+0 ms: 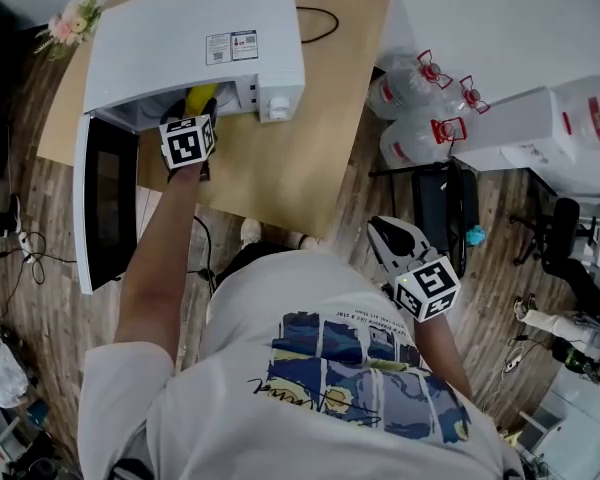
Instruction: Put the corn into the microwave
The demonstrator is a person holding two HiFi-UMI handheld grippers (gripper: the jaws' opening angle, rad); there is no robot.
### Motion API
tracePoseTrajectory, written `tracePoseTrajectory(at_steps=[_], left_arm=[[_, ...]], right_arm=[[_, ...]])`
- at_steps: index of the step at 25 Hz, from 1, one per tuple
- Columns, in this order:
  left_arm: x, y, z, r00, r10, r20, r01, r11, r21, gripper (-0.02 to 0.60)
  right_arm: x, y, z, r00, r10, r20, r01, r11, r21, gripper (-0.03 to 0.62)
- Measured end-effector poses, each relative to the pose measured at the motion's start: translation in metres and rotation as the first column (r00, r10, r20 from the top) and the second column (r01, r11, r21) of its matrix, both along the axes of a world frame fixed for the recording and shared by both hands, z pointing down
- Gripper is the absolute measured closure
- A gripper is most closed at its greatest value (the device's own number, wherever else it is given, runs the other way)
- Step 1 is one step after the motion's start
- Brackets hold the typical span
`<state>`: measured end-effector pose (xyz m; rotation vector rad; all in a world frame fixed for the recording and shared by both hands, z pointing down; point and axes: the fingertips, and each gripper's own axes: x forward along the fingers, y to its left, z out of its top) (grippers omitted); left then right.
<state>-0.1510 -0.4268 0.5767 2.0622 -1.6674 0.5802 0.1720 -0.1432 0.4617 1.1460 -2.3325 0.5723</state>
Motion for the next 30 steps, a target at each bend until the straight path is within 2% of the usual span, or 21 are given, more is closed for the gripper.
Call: tracePoseTrajectory(at_steps=[6, 12, 15, 19, 20, 25, 28, 30], left_arm=[[-0.003, 0.034, -0.007, 0.998, -0.057, 0.008, 0.057, 0.998, 0.006, 0.296], [0.008, 0.080, -0.016, 0.996, -0.081, -0.035, 0.081, 0.997, -0.001, 0.329], [0.021, 0.106, -0.022, 0.994, -0.081, -0.072, 0.082, 0.997, 0.004, 0.403], [0.043, 0.145, -0.032, 0.990, -0.083, -0.117, 0.086, 0.996, 0.025, 0.545], [0.051, 0.155, -0.035, 0.989, -0.074, -0.129, 0.078, 0.997, 0.029, 0.572], [0.101, 0.210, -0.049, 0.973, 0.050, -0.223, -0.043, 0.998, 0.036, 0.572], [0.137, 0.241, -0.062, 0.951, 0.157, -0.267, -0.146, 0.988, 0.059, 0.572], [0.160, 0.260, -0.067, 0.941, 0.219, -0.257, -0.212, 0.976, 0.055, 0.572]], right_arm=[[0.012, -0.001, 0.002, 0.997, -0.074, 0.025, 0.073, 0.997, 0.020, 0.560], [0.024, 0.001, 0.003, 0.989, -0.140, 0.045, 0.138, 0.990, 0.041, 0.560], [0.029, 0.004, 0.003, 0.984, -0.172, 0.055, 0.169, 0.984, 0.052, 0.562], [0.034, 0.011, 0.005, 0.973, -0.222, 0.069, 0.218, 0.974, 0.060, 0.565], [0.035, 0.013, 0.007, 0.970, -0.234, 0.071, 0.230, 0.971, 0.059, 0.566], [0.038, 0.027, 0.012, 0.955, -0.285, 0.080, 0.282, 0.958, 0.055, 0.566], [0.039, 0.032, 0.012, 0.949, -0.303, 0.081, 0.299, 0.952, 0.065, 0.566], [0.040, 0.036, 0.011, 0.948, -0.307, 0.086, 0.302, 0.951, 0.069, 0.568]])
